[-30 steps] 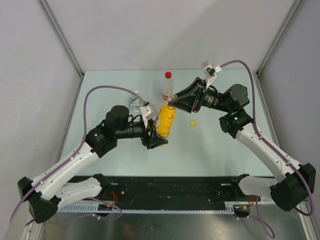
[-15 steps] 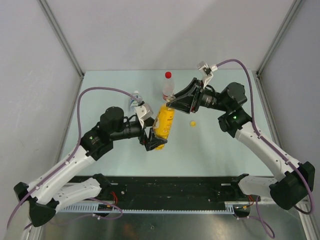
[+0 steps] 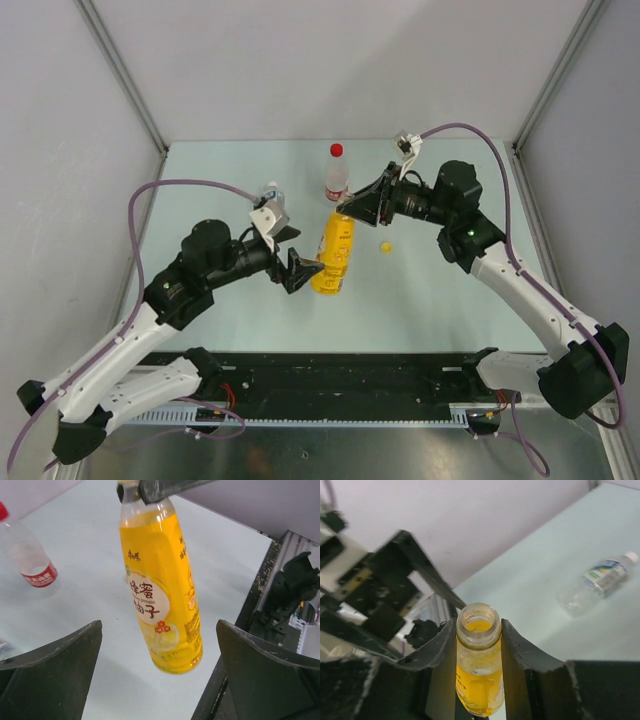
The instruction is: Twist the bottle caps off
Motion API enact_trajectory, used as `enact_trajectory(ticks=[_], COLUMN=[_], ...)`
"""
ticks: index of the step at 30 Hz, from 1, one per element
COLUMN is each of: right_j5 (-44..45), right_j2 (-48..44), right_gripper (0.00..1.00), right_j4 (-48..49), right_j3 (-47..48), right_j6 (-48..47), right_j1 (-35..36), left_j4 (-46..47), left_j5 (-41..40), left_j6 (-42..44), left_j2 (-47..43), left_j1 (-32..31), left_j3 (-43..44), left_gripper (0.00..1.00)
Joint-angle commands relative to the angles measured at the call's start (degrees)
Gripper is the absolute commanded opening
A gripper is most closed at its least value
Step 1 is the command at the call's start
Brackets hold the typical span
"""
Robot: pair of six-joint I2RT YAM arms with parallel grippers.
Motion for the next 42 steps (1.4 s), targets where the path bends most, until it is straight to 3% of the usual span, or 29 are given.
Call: enact_trajectory(ticks=[1, 9, 14, 20, 29, 42], right_j5=[10.03, 33.7, 40.08, 54.23, 61.97, 66.89], right_j2=[-0.21, -1.38, -3.35, -4.35, 0.25, 12.45], right_gripper=[0.0, 0.0, 0.0, 0.0, 0.0, 0.0], right_j4=[-9.76, -18.46, -14.16, -5.69, 17.35, 34.13], right_j3=[2.27, -0.29, -5.2, -7.99, -12.88, -13.85], right_j6=[-7.53, -9.94, -8.24, -13.97, -30.65, -35.71], right_j1=[-1.18, -7.25, -14.09, -15.4, -15.52, -16.05], left_j4=[2.21, 2.41, 2.54, 2.71, 3.26, 3.47], left_j5=[-6.29, -6.18, -5.43, -5.16, -3.93, -4.74], left_j6=[0.66, 0.17, 0.75, 3.18, 4.48, 5.48], left_j2=[-2.45, -0.92, 0.99, 4.63, 9.95, 12.58], left_j1=[-0.01, 0.0, -0.03, -0.07, 0.0, -0.03], left_j3=[1.1, 0.21, 0.32, 1.61, 3.81, 4.79], left_gripper=[0.99, 1.0, 1.0, 0.99, 0.99, 0.99])
